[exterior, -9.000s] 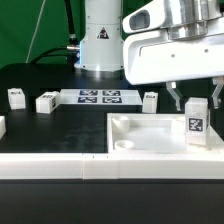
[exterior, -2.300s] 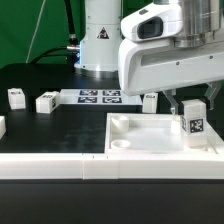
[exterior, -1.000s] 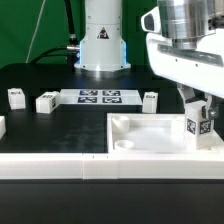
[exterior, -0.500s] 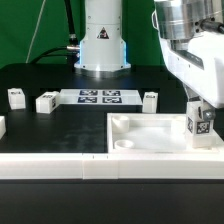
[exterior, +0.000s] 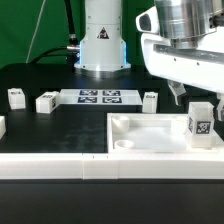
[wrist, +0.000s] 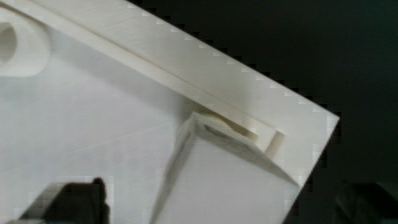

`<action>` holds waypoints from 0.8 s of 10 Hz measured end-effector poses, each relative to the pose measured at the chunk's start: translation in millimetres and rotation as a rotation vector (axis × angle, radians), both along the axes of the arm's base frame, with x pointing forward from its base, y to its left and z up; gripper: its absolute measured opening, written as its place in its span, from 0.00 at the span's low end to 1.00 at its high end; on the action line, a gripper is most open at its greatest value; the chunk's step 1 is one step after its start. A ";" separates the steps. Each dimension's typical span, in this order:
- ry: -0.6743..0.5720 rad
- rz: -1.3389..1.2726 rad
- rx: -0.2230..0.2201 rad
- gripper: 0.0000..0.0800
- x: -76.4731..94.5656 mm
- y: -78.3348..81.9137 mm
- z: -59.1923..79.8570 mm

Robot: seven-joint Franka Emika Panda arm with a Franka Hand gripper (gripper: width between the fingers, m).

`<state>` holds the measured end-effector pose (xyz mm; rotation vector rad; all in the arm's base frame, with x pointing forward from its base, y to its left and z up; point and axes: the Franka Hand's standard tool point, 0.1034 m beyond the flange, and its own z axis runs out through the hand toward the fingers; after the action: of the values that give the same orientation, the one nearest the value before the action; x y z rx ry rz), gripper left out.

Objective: Assemble one leg

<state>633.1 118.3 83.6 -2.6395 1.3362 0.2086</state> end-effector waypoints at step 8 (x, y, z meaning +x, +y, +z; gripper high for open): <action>-0.099 0.822 -0.076 0.81 -3.4 -5.4 -5.1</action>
Offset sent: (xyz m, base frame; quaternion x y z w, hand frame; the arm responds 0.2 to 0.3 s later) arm 0.0060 0.0046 0.0029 -0.1288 0.0642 -0.3586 0.9223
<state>629.7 112.9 78.5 -3.0523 0.1687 0.1221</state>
